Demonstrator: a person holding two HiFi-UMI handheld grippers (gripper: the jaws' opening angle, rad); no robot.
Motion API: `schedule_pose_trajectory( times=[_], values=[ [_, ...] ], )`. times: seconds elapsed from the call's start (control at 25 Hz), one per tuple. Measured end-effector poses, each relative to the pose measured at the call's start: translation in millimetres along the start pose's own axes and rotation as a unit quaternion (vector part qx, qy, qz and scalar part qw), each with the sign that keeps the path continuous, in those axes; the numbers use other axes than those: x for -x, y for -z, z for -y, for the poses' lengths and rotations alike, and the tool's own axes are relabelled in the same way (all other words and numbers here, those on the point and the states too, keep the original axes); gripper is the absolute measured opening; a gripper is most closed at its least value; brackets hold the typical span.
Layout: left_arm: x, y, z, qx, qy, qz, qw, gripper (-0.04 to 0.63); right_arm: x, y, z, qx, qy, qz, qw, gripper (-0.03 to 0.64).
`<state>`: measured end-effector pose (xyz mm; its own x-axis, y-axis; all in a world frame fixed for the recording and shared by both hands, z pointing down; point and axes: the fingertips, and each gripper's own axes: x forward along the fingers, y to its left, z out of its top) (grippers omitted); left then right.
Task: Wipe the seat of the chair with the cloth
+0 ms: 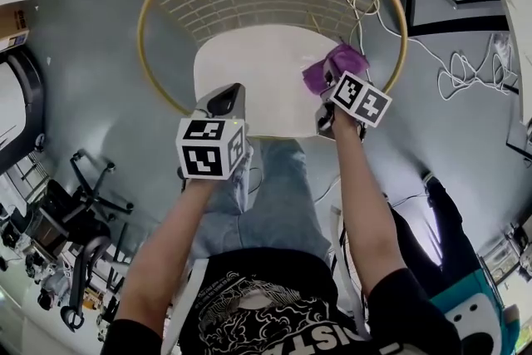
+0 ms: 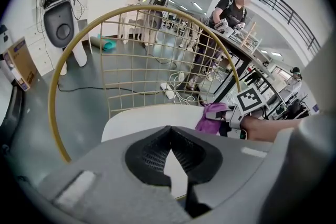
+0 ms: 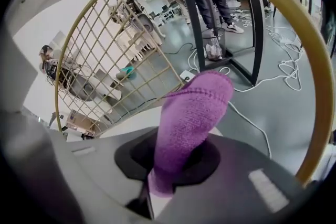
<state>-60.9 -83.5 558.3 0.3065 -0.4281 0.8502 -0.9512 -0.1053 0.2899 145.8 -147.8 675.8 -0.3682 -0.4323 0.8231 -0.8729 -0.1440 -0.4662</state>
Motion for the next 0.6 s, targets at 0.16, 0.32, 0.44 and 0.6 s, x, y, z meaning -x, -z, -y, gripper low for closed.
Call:
schedule_pose_trajectory(
  times=[0.16,0.32,0.44,0.6],
  values=[
    [2.6,2.0,-20.4,0.009,-0.005,0.002,0.9999,0.000,-2.5,2.1,-24.9,0.026,-0.015,-0.002,1.000,0.058],
    [4.1,15.5,-36.5,0.019,-0.016,0.002,0.9997,0.000,2.5,16.8,-77.2,0.063,-0.077,-0.002,0.995,0.058],
    [9.7,26.4,-49.5,0.025,-0.025,0.000,0.9994,0.000,0.1,42.3,-128.5,0.087,-0.136,-0.023,0.987,0.058],
    [29.7,40.7,-64.9,0.043,-0.036,0.005,0.9984,0.000,-2.4,88.6,-192.6,0.128,-0.193,-0.067,0.970,0.058]
  ],
)
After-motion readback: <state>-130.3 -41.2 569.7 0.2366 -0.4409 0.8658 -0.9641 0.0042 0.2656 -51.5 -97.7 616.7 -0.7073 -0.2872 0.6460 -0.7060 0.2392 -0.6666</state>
